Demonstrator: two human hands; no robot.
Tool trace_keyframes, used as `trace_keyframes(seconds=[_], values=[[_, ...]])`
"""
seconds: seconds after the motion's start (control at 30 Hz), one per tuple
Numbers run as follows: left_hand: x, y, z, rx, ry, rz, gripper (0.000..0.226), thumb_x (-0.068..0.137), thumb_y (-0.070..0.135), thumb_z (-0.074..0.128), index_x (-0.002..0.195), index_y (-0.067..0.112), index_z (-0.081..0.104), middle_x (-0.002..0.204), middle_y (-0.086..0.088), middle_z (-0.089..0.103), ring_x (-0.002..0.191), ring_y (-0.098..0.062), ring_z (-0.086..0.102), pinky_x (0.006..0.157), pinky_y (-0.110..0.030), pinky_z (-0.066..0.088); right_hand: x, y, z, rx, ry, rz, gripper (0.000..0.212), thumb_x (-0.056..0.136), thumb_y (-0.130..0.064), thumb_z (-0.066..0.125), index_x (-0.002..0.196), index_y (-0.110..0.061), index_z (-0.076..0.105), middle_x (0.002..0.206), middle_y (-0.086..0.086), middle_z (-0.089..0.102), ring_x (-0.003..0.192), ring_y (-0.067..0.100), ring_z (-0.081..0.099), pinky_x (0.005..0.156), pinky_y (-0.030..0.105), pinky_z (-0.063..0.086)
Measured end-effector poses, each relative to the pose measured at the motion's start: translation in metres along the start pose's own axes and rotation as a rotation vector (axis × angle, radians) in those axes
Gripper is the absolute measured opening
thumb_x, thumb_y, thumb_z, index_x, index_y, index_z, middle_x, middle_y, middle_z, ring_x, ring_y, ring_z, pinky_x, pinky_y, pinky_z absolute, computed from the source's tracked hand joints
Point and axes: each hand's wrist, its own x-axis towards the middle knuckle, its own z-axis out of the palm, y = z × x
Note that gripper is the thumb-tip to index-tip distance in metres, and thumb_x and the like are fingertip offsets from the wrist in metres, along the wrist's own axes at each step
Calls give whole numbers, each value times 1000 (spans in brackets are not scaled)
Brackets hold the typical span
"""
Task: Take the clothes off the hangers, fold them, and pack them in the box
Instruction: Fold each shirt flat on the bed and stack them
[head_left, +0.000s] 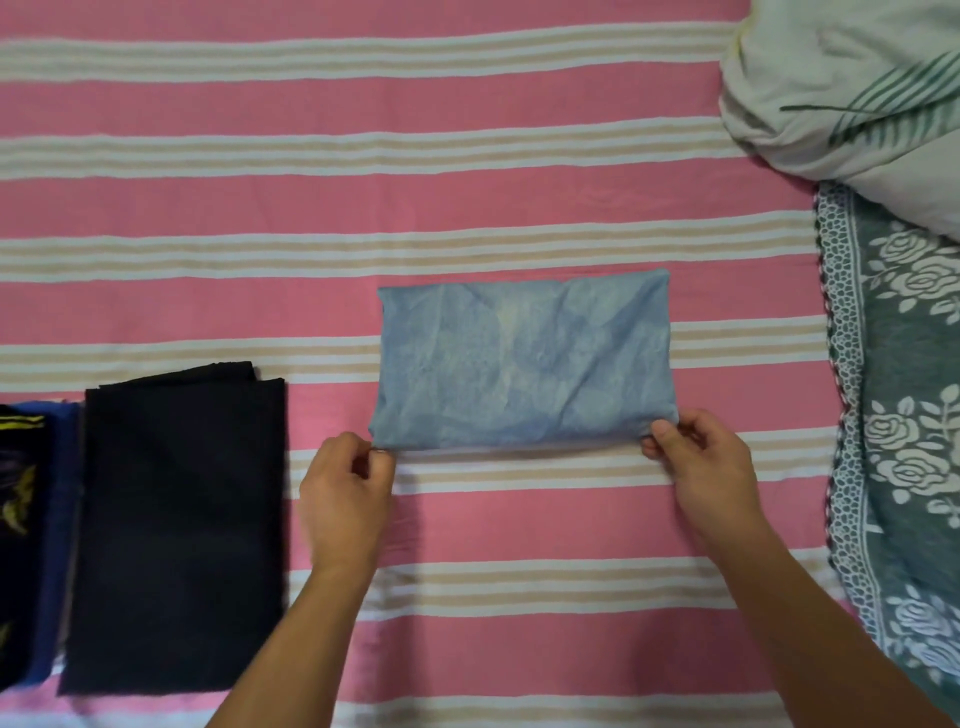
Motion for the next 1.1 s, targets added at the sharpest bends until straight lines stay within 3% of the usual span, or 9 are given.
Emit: trace_keyframes(seconds=[0.17,0.3,0.4,0.57,0.67,0.77,0.87,0.93,1.1], values=[[-5,31,-1,-130,64,1,13,94,14,59,107,16,58,111,-2,53,102,-23,54,87,-37,45,-4,-14,0,-211,-4,4,17,98,-29,63,111,-18,64,118,5,58,98,8,61,94,32,52],[10,72,7,135,61,615,42,99,30,55,136,10,56,140,-15,49,132,-34,42,111,-48,35,28,-56,18,-194,30,-101,57,96,-35,65,146,-23,43,131,-3,52,104,3,57,78,7,44],[26,93,37,410,-102,1011,52,103,42,43,150,22,48,158,-16,39,148,-41,31,118,-56,26,65,-80,48,-357,25,-184,45,98,-38,60,135,-14,50,127,6,61,112,25,60,80,26,43],[50,94,83,595,-261,719,63,101,62,22,160,40,23,168,-11,20,155,-37,13,123,-58,7,96,-81,71,-684,188,-185,32,105,-39,43,112,-9,52,109,22,65,102,42,60,73,39,36],[66,105,90,643,-329,568,68,97,65,5,160,41,7,170,-9,13,156,-33,5,124,-53,-6,89,-91,90,-916,391,-453,45,98,-34,57,137,-11,51,133,19,56,122,41,49,100,51,40],[64,107,92,678,-330,559,71,94,65,-3,160,40,-6,171,-7,2,157,-29,-5,122,-52,-13,72,-71,105,-1157,102,-804,60,99,-50,37,151,-21,42,157,13,37,148,38,27,121,56,18],[70,98,84,706,-291,468,67,98,67,0,158,39,-12,169,-5,-16,155,-29,-16,120,-57,-17,97,-43,62,-1232,18,-395,76,96,-68,12,160,-27,17,167,10,13,153,36,9,122,57,11],[78,93,79,668,-263,314,66,100,66,4,157,40,-15,168,-7,-21,155,-35,-12,122,-61,-7,109,-44,47,-1152,21,-183,77,98,-67,14,160,-22,12,168,12,8,152,38,8,123,53,8],[75,101,64,39,-119,-168,84,95,60,55,157,16,20,148,-20,35,127,-43,45,104,-53,42,79,-51,69,-779,45,-131,74,97,-57,49,145,-2,38,141,26,42,126,44,44,107,46,35]])
